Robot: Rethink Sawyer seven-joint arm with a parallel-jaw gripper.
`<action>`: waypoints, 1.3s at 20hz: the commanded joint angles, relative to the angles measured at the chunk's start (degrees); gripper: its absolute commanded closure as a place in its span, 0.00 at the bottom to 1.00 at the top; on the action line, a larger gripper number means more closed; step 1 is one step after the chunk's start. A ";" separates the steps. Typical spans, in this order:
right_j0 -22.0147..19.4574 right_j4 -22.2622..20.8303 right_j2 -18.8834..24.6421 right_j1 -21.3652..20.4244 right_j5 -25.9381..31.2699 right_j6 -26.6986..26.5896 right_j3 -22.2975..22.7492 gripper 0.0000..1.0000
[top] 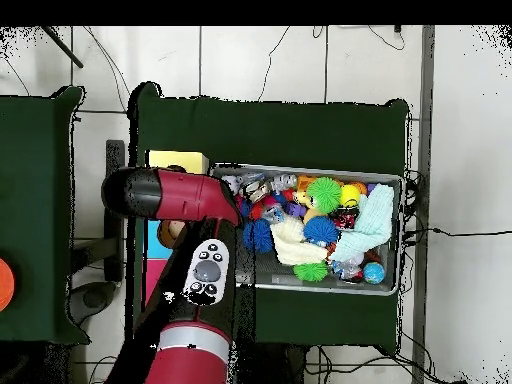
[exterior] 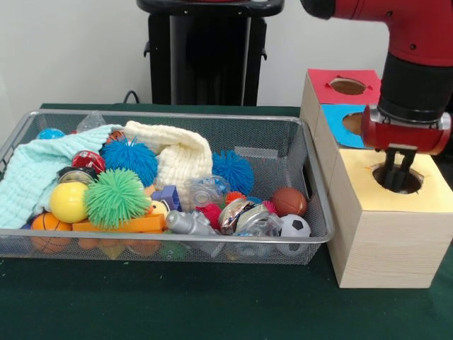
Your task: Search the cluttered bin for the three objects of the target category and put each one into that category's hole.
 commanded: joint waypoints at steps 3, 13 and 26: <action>-1.51 -0.59 4.13 4.35 -3.89 8.87 -1.20 1.00; -0.46 0.13 3.09 -1.41 -0.75 9.99 2.71 1.00; -1.61 0.66 2.30 -12.27 4.71 9.54 7.80 1.00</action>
